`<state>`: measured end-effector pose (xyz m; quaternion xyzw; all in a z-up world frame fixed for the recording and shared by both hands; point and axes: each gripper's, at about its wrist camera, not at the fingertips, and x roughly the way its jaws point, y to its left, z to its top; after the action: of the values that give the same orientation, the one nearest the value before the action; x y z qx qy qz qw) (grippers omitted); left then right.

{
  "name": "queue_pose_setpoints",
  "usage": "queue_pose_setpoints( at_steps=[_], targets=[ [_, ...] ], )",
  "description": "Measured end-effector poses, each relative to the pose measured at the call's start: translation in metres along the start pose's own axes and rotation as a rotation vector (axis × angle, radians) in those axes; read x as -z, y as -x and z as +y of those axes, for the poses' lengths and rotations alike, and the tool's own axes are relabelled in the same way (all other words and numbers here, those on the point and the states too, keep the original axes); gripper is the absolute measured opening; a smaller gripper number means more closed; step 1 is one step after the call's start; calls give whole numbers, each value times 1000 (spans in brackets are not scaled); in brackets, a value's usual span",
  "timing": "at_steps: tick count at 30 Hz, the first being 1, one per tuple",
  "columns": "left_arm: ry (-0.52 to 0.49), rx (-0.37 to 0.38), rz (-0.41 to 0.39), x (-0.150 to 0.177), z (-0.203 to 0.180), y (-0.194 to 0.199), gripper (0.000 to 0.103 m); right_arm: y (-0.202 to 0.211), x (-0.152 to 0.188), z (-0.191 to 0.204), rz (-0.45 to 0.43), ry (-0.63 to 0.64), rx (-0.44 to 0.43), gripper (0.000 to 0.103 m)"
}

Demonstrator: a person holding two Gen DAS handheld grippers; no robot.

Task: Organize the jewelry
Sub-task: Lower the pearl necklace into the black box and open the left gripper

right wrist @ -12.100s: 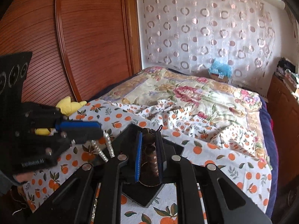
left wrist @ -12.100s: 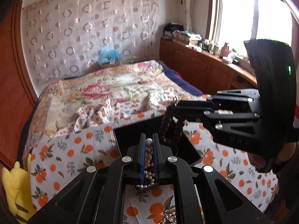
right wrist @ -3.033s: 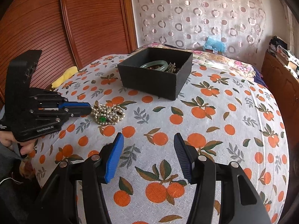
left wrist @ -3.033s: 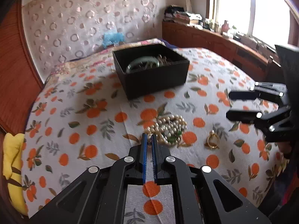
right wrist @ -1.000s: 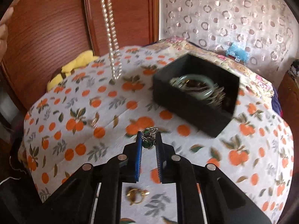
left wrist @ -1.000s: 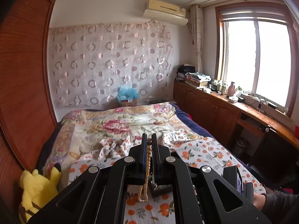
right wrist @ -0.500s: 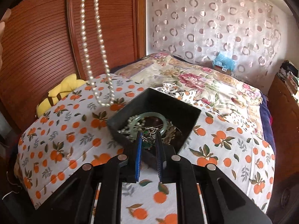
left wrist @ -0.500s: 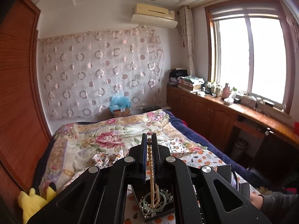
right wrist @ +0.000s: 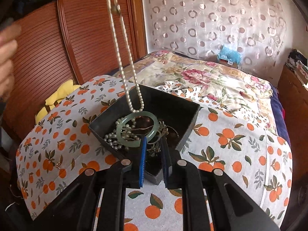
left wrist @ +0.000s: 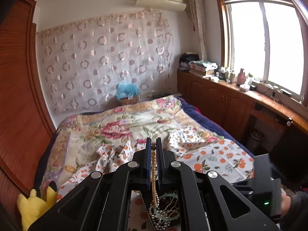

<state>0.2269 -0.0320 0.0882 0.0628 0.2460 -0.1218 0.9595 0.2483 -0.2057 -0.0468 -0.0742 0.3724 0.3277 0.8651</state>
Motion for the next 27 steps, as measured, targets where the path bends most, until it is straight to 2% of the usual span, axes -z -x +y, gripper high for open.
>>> queue_pose_setpoints(
  at_steps=[6,9,11,13,18,20,24,26,27],
  targets=[
    [-11,-5,76,25,0,-15,4,6,11,1,-5,-10,5,17],
    [-13,-1,112,44,-1,-15,8,14,17,7,-13,-12,15,17],
    [-7,-3,130,61,-1,-11,22,20,22,11,-18,-9,19,17],
    [0,-3,140,74,0,-5,27,29,29,17,-26,-5,27,17],
    [20,-9,182,112,4,12,31,50,47,35,-42,3,31,17],
    [35,-11,188,123,6,20,37,57,55,42,-43,7,33,18],
    [39,-38,196,139,9,33,42,65,71,58,-37,15,38,24],
    [32,-58,196,146,9,39,55,67,79,65,-32,14,37,26],
    [33,-65,193,150,9,44,58,68,83,68,-27,15,38,27]
  ],
)
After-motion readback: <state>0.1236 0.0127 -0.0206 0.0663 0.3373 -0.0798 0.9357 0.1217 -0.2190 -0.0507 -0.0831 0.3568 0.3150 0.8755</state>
